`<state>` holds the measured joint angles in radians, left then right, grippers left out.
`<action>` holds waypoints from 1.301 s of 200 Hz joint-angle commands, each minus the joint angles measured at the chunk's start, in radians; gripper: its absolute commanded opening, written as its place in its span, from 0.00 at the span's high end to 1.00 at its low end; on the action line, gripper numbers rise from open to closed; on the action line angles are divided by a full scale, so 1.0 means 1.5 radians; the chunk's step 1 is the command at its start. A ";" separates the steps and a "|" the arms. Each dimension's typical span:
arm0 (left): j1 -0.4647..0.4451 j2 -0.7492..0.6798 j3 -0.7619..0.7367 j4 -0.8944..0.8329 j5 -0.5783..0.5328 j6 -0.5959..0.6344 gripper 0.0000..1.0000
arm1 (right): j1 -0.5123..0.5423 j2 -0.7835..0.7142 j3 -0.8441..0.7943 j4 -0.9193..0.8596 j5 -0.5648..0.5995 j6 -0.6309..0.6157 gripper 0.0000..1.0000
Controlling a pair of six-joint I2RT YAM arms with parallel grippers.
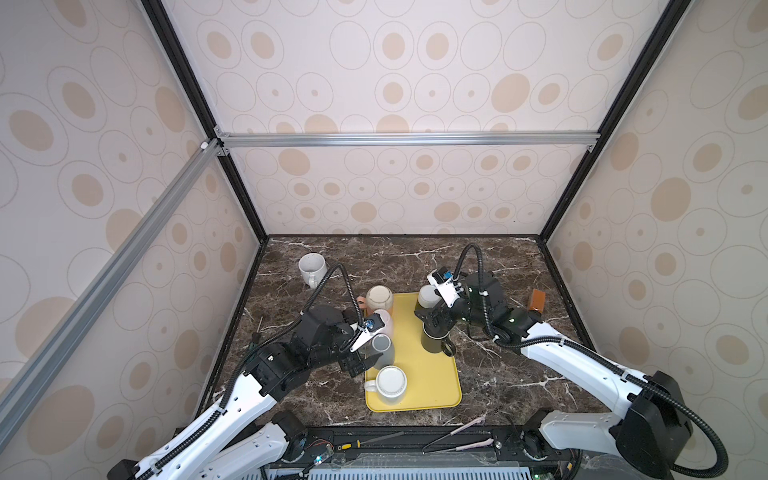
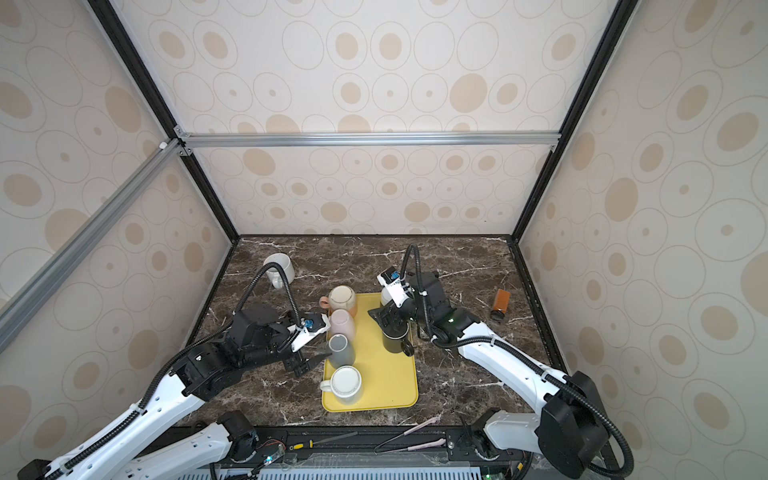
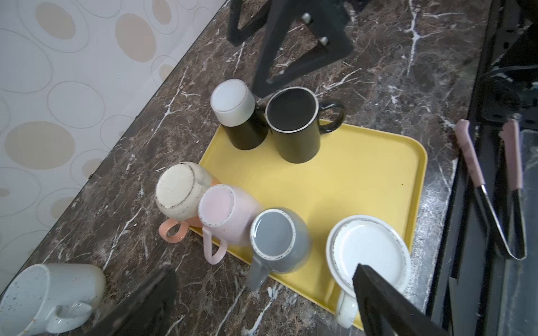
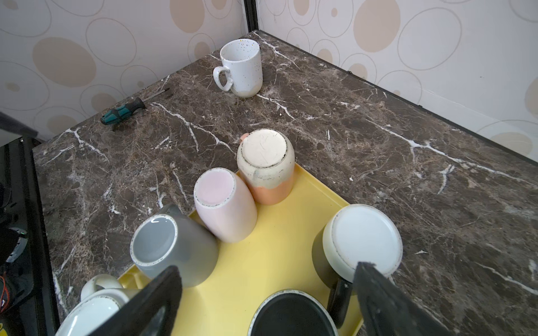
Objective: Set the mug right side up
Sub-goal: 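Reach the left gripper to the upside-down white mug nearest the robot on the tray, then lower the left gripper and grasp the white mug's handle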
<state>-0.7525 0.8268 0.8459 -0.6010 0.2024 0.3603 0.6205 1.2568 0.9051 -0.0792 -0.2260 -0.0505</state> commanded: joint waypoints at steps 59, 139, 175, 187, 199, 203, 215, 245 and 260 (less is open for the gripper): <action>-0.066 0.050 -0.048 -0.086 -0.082 0.065 0.13 | -0.001 -0.004 0.002 0.018 0.031 -0.025 0.05; -0.065 -0.022 -0.113 -0.075 -0.028 0.116 0.22 | -0.001 0.008 0.003 0.020 0.035 -0.026 0.06; -0.065 -0.011 -0.131 -0.053 -0.019 0.119 0.23 | -0.002 0.002 0.004 0.010 0.044 -0.026 0.06; -0.065 -0.001 -0.137 -0.055 -0.013 0.122 0.24 | -0.002 0.000 0.004 0.009 0.046 -0.028 0.06; -0.064 0.006 -0.145 -0.046 -0.008 0.123 0.25 | -0.001 0.000 0.005 0.010 0.047 -0.029 0.06; -0.064 0.006 -0.148 -0.042 -0.005 0.122 0.25 | -0.001 0.000 0.005 0.010 0.047 -0.028 0.06; -0.065 0.008 -0.158 -0.025 0.003 0.119 0.27 | -0.001 -0.002 0.003 0.009 0.049 -0.028 0.06; -0.065 0.024 -0.170 -0.004 0.014 0.118 0.29 | -0.001 -0.005 -0.001 0.010 0.050 -0.032 0.06; -0.065 0.029 -0.172 0.002 0.018 0.119 0.32 | -0.002 -0.004 0.001 0.013 0.053 -0.030 0.06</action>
<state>-0.8474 0.8593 0.5865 -0.6327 0.1963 0.5076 0.6205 1.2610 0.9051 -0.0666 -0.1562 -0.0772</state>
